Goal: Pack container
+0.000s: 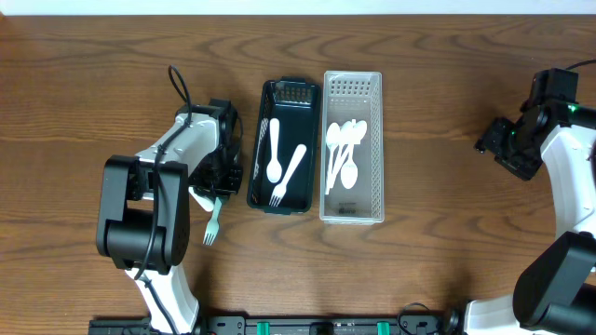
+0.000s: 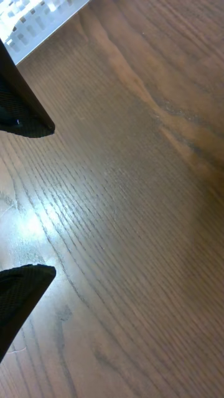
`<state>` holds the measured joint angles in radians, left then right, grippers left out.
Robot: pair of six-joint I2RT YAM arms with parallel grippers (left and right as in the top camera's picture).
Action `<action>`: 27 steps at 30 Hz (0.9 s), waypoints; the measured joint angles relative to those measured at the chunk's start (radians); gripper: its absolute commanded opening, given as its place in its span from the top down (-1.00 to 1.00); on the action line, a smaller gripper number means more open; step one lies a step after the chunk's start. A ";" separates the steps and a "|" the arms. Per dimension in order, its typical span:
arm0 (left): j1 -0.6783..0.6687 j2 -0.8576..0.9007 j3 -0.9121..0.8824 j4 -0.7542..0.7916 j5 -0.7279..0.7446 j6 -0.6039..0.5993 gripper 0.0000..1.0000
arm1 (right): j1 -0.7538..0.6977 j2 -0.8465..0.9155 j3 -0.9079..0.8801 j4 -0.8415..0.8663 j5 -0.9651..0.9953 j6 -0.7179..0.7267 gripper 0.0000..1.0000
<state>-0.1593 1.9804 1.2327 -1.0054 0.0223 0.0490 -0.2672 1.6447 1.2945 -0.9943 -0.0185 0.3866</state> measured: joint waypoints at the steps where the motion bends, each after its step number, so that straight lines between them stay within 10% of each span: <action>1: 0.000 0.000 0.000 0.000 0.000 0.000 0.63 | 0.000 0.000 0.000 0.000 0.000 0.000 -0.37; 27: -0.100 -0.364 0.400 -0.094 0.149 0.000 0.88 | 0.000 0.000 0.000 0.000 0.000 0.000 -0.38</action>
<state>-0.2588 1.6161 1.6325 -1.0992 0.1715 0.0490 -0.2672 1.6447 1.2945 -0.9943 -0.0185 0.3866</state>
